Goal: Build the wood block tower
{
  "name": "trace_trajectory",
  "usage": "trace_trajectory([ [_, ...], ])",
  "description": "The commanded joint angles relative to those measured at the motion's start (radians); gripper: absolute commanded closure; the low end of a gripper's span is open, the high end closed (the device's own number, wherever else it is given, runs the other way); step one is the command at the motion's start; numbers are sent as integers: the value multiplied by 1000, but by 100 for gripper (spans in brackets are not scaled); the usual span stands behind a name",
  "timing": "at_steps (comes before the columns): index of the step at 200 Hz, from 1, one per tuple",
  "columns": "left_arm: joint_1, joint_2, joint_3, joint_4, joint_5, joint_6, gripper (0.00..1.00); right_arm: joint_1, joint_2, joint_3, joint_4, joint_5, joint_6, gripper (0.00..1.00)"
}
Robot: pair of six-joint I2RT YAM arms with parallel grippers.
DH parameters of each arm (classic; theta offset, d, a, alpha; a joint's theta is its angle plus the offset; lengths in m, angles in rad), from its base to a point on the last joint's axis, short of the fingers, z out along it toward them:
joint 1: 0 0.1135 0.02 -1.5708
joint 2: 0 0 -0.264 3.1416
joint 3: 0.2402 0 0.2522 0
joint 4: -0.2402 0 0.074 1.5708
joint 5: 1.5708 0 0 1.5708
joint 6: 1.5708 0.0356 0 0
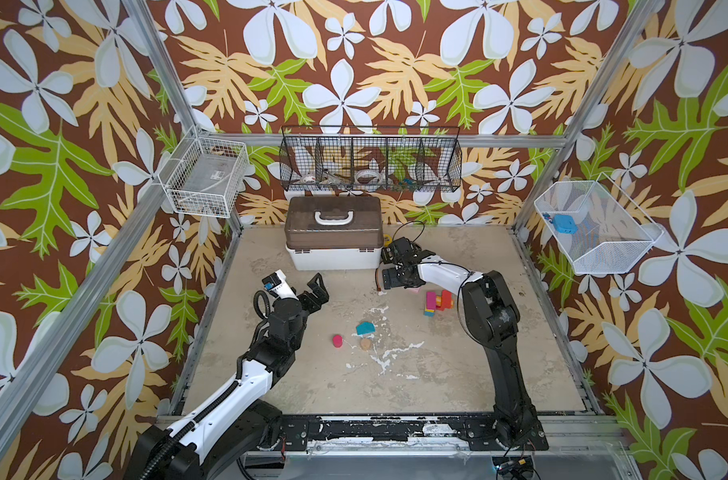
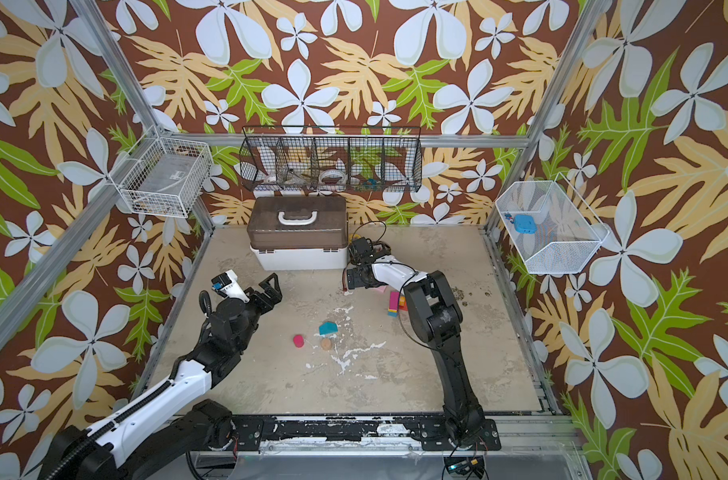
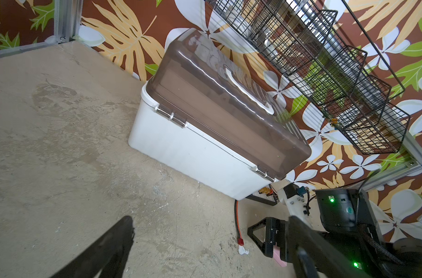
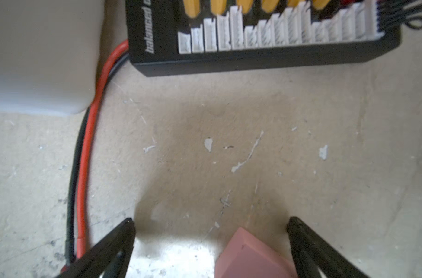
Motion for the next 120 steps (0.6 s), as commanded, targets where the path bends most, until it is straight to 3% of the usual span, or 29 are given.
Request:
trace_trajectory([
  [1,1,2,6,17,-2,-6,0,9,-40,-53,10,-3,12,2],
  [22,1,3,7,12,1,-6,0,29,-74,-105,26,13,22,2],
  [59,1,-6,8,9,1,-8,0,53,-94,-160,26,31,41,18],
  [120,1,-17,5,9,3,-9,0,64,-117,-200,25,61,63,28],
])
